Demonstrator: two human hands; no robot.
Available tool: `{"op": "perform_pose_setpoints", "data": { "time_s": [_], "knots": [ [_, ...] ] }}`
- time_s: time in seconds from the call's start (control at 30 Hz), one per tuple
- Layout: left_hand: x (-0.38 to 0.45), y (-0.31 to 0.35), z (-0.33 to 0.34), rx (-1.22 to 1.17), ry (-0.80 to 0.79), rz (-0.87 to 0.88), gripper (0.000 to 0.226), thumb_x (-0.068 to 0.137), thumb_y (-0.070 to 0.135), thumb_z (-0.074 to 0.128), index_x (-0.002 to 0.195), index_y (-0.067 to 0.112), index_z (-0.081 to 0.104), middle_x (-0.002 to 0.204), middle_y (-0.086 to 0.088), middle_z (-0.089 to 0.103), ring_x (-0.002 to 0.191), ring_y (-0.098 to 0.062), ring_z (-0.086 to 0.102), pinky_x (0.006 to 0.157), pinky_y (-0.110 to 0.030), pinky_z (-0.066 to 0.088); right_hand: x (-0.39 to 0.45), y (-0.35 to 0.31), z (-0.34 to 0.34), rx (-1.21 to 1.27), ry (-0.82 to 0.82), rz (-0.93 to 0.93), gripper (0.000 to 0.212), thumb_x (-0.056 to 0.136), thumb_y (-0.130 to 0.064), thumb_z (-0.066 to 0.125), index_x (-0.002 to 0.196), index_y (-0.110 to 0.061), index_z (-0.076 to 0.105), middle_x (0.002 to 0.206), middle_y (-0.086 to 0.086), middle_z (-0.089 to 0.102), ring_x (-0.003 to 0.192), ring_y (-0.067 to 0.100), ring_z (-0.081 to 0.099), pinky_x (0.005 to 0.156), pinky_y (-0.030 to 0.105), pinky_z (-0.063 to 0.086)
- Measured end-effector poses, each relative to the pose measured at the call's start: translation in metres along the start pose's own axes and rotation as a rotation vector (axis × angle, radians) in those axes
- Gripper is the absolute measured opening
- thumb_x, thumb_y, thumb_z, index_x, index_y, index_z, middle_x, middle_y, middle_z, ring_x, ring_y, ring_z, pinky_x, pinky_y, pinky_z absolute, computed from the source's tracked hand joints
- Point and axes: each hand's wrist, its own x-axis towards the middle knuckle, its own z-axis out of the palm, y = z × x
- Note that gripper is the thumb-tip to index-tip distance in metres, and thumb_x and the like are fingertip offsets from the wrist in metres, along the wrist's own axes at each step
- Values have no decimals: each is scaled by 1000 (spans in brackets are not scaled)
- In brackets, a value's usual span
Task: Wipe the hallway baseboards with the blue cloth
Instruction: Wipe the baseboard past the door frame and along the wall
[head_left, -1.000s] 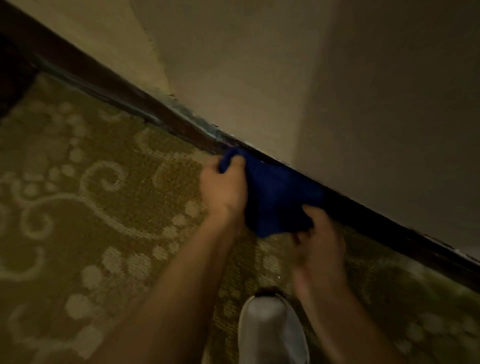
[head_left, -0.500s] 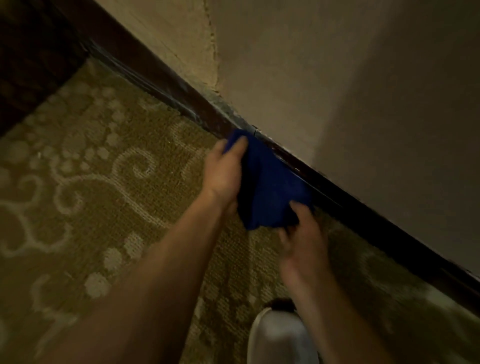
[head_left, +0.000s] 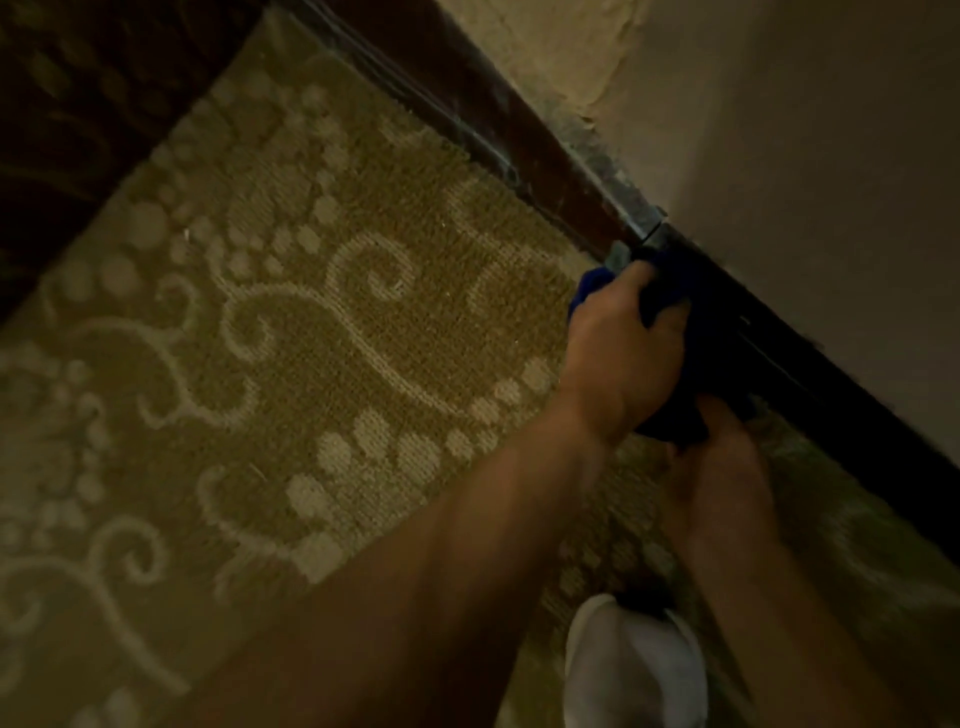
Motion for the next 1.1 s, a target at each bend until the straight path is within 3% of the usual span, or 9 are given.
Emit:
{"op": "perform_pose_setpoints", "data": {
  "time_s": [0.07, 0.27, 0.4, 0.53, 0.63, 0.7, 0.83, 1.0, 1.1],
  "knots": [
    [8, 3, -9, -45, -46, -112, 27, 102, 19, 47, 125, 9, 57, 116, -12, 65, 100, -28, 64, 82, -35, 56, 0, -8, 3, -32, -1, -23, 52, 95, -35, 59, 144, -22, 46, 133, 1, 60, 101, 3, 68, 74, 21, 56],
    [37, 8, -30, 31, -162, -202, 37, 101, 24, 48, 134, 9, 53, 126, -15, 62, 111, -35, 61, 97, -48, 51, 9, -4, 23, 42, 59, -78, 101, 57, -50, 84, 147, -35, 41, 141, 1, 56, 118, 26, 62, 97, 47, 51],
    [34, 10, -40, -94, -236, -311, 40, 100, 24, 50, 136, 6, 51, 123, -12, 61, 113, -36, 60, 99, -50, 50, -6, -4, 22, 4, 194, -182, 64, 96, -28, 59, 153, -26, 29, 142, -5, 46, 126, 20, 51, 108, 46, 42],
    [10, 30, -85, -226, -169, -462, 35, 98, 24, 54, 127, 5, 58, 123, -14, 64, 107, -32, 63, 94, -46, 53, -58, -30, 46, 51, 195, -130, 61, 94, -25, 61, 150, -24, 36, 137, 4, 56, 118, 28, 58, 89, 45, 54],
    [-4, 51, -145, -368, -141, -540, 22, 98, 24, 56, 116, 12, 60, 102, -6, 63, 88, -25, 63, 86, -44, 57, -102, -48, 76, 63, 117, -86, 37, 98, -13, 57, 132, -26, 50, 109, -2, 60, 94, 20, 61, 98, 45, 50],
    [-3, 67, -185, -377, -64, -514, 16, 97, 22, 58, 107, 10, 61, 95, -1, 61, 81, -20, 60, 89, -41, 55, -125, -49, 108, 75, 5, -66, 23, 97, -10, 58, 114, -25, 60, 123, 6, 65, 102, 23, 65, 87, 42, 56],
    [35, 74, -225, -398, 32, -519, 23, 97, 14, 57, 75, 17, 49, 79, -1, 51, 66, -13, 49, 72, -34, 48, -118, -41, 163, 98, -4, 20, 42, 96, -16, 61, 137, -15, 54, 132, 12, 63, 110, 31, 65, 88, 45, 56],
    [101, 45, -218, -417, -18, -591, 14, 98, 19, 57, 108, 15, 49, 92, 0, 52, 78, -15, 51, 70, -31, 54, -51, -12, 196, 201, 121, -72, 56, 95, -27, 64, 146, -15, 45, 135, 9, 59, 111, 29, 64, 96, 49, 54],
    [123, 33, -202, -357, -130, -584, 14, 98, 16, 56, 109, 16, 47, 99, -1, 54, 92, -16, 53, 88, -35, 52, -14, 5, 188, 234, 206, -71, 69, 86, -36, 70, 146, -17, 43, 136, 10, 59, 97, 27, 67, 72, 40, 61]
  ]
}}
